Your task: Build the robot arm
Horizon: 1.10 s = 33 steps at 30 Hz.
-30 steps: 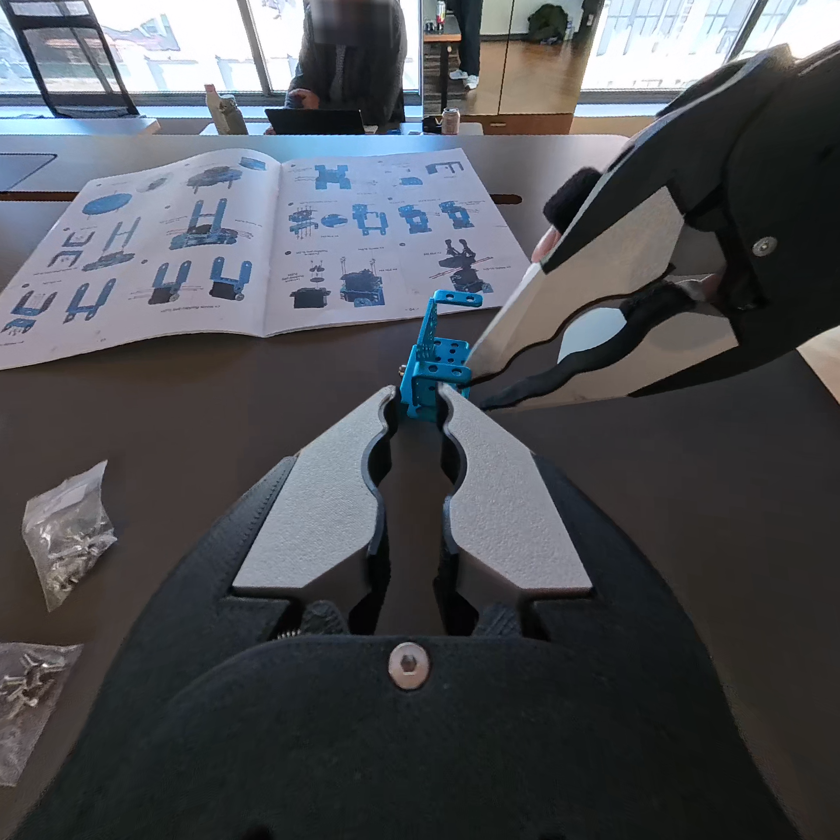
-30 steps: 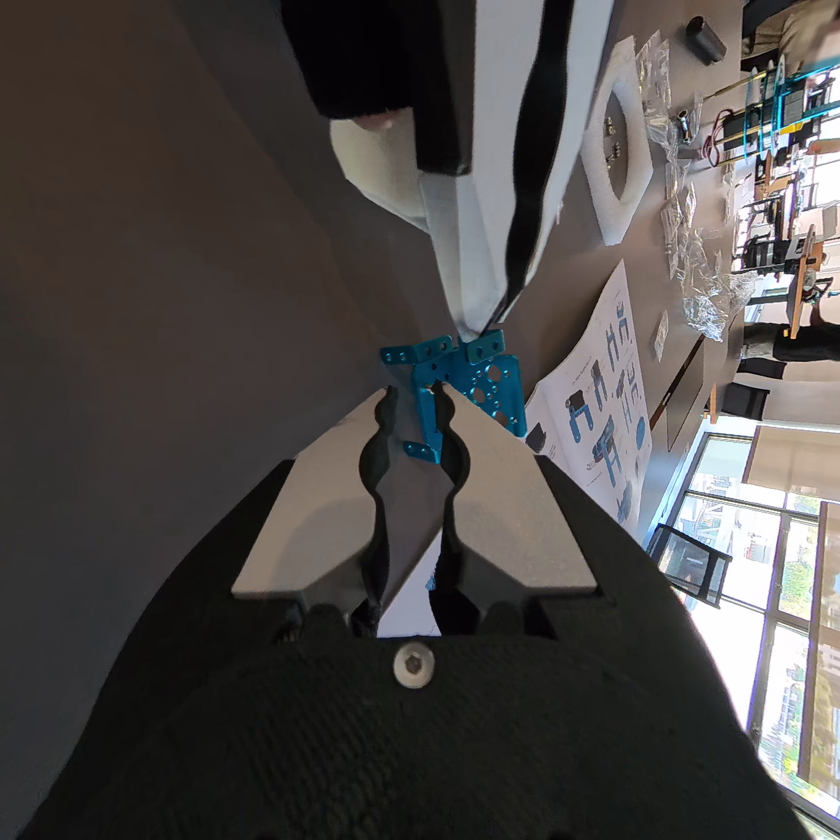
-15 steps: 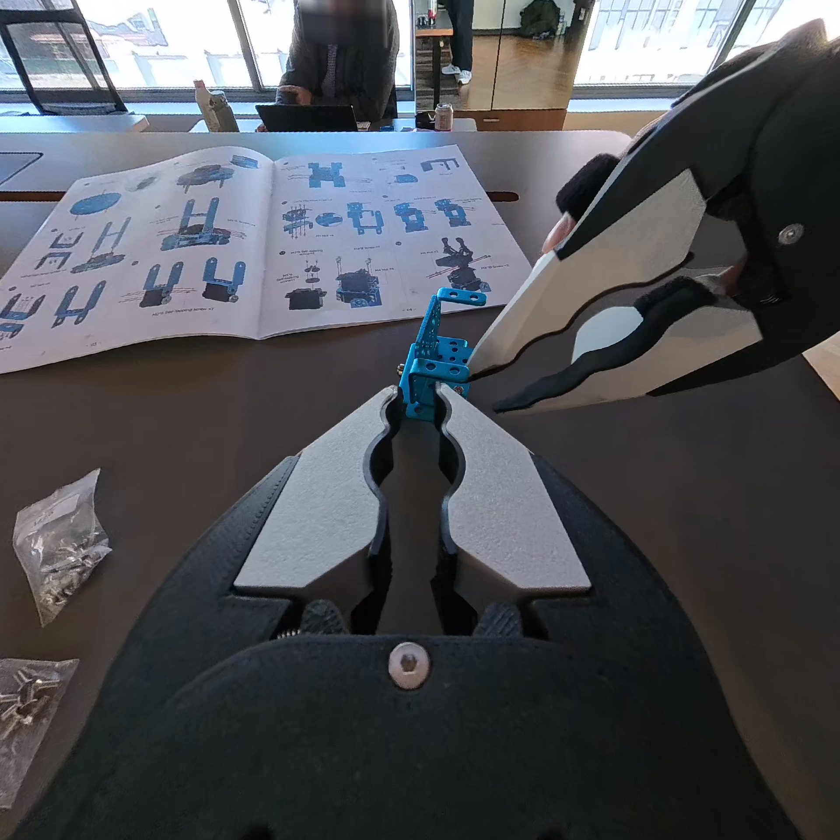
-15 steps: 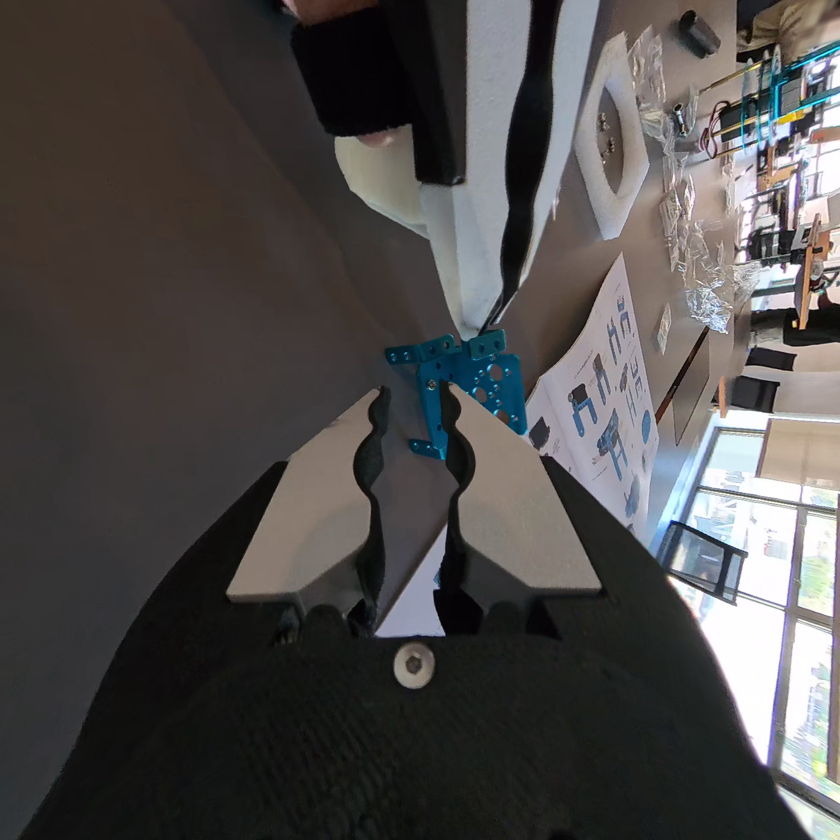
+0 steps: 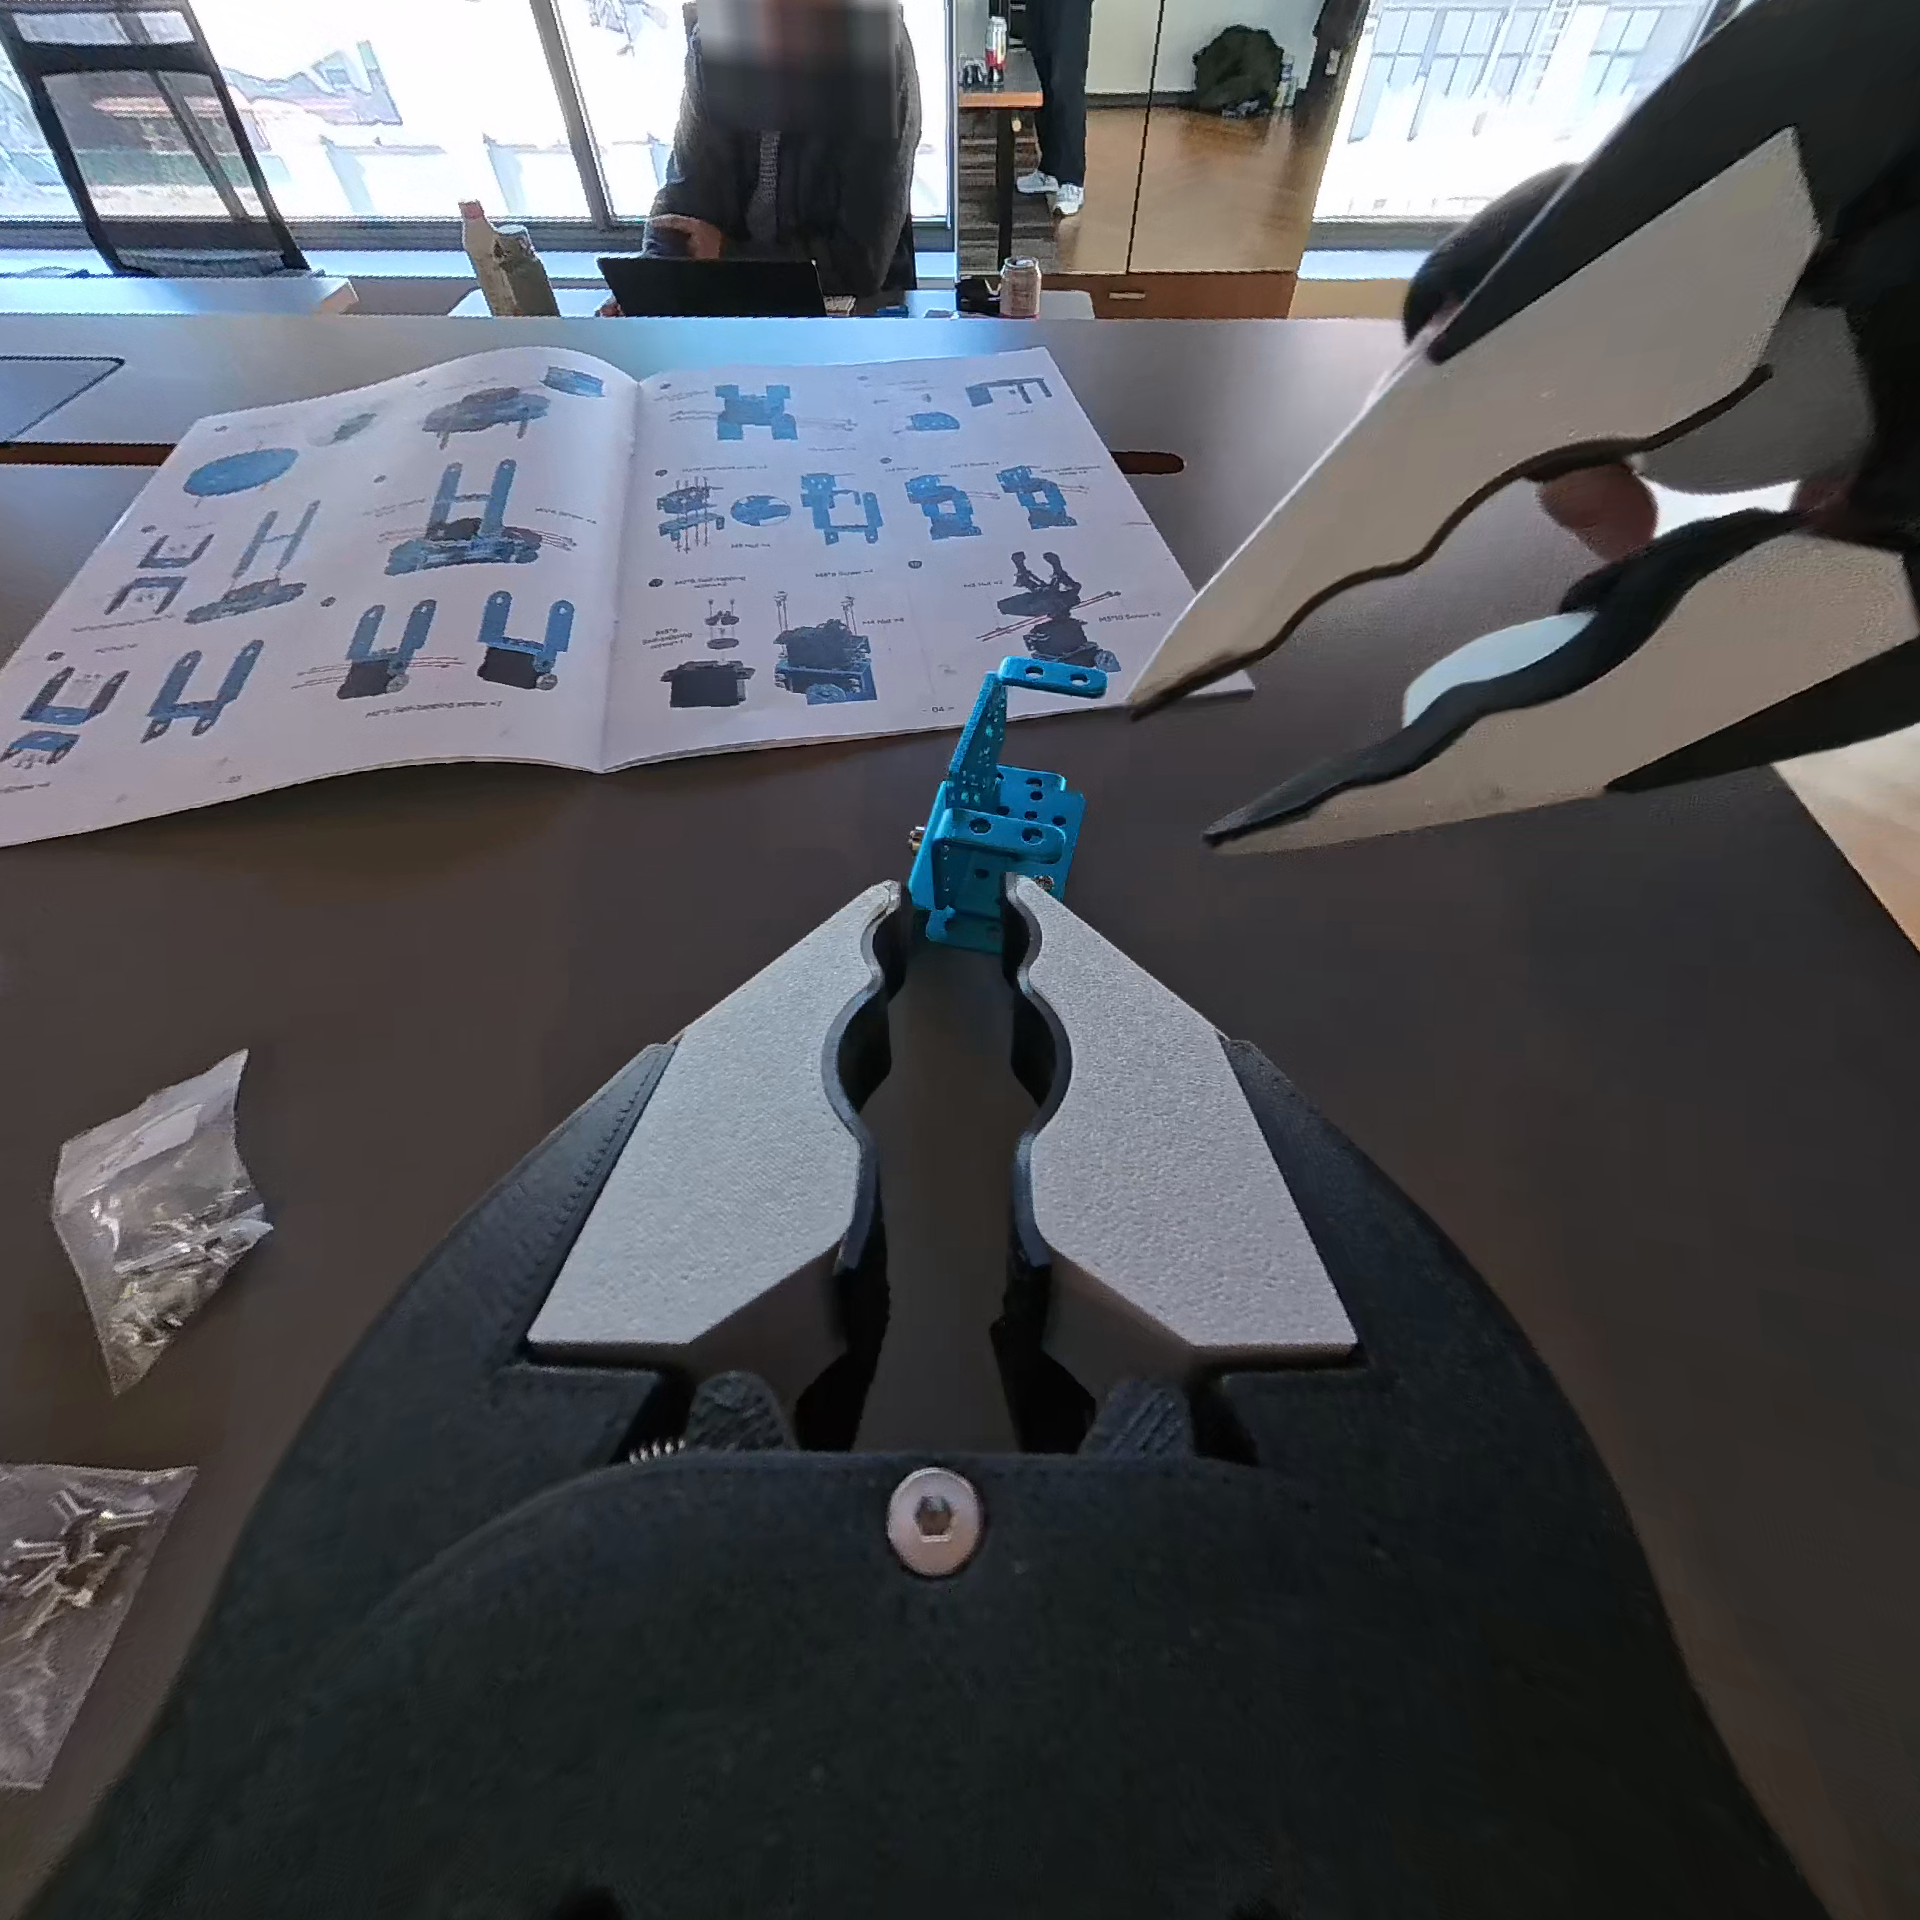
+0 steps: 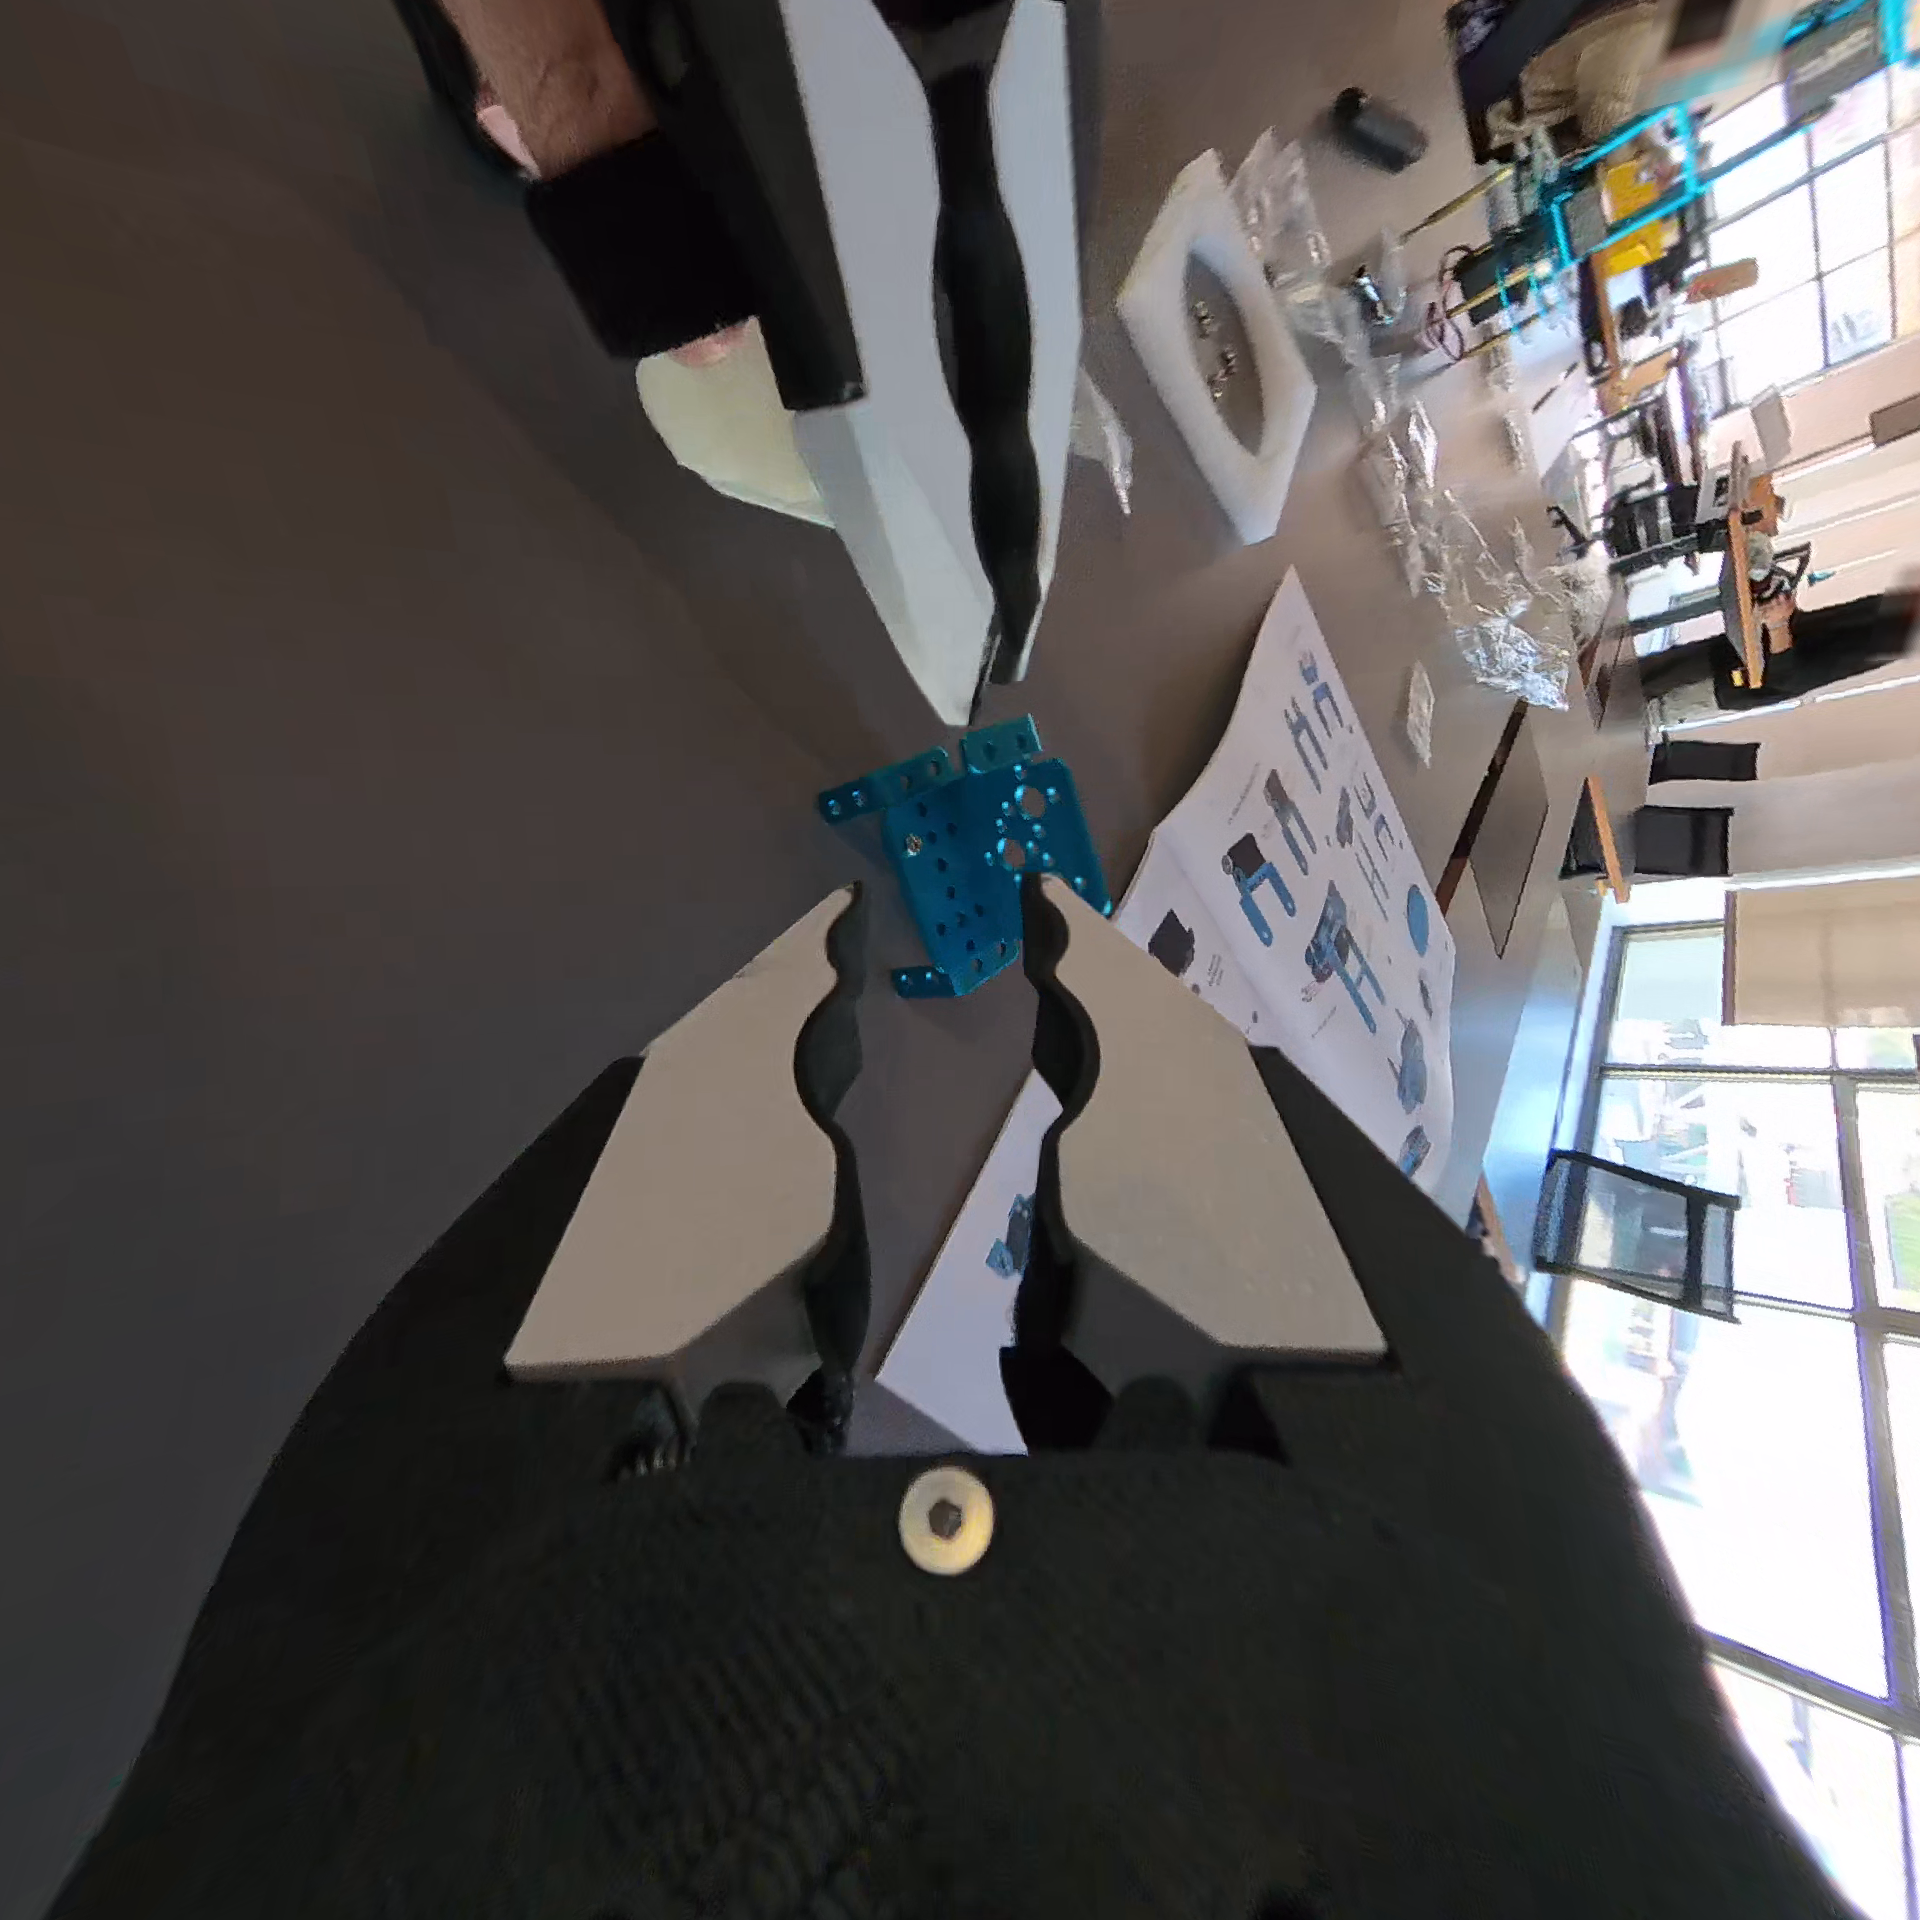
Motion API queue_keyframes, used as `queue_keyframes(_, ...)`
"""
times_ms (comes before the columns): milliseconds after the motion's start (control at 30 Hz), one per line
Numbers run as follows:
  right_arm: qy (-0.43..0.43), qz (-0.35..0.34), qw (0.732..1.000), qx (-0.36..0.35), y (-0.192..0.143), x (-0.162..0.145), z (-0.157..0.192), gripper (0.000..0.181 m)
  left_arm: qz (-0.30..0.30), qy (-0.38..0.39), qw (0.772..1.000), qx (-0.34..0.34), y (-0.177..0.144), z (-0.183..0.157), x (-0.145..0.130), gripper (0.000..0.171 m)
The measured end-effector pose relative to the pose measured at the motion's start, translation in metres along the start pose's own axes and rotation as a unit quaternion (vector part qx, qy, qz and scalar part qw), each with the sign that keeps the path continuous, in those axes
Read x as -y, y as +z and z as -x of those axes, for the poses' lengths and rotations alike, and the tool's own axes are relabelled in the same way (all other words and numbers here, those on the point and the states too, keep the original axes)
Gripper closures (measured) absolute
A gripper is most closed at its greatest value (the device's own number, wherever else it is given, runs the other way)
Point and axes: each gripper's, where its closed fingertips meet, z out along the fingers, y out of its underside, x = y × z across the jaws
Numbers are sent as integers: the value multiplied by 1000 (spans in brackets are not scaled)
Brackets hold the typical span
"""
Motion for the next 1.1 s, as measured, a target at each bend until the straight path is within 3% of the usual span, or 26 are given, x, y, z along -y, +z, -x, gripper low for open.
queue_keyframes(333, 198, -32, 979, 28, 5, -50, 1, 149, -20, 1, 1000, -7, 2, -2, 7, 157)
queue_keyframes(1100, 216, -38, 975, 44, 17, -53, -3, 150, 8, 51, 998, -44, 8, -21, -1, 161)
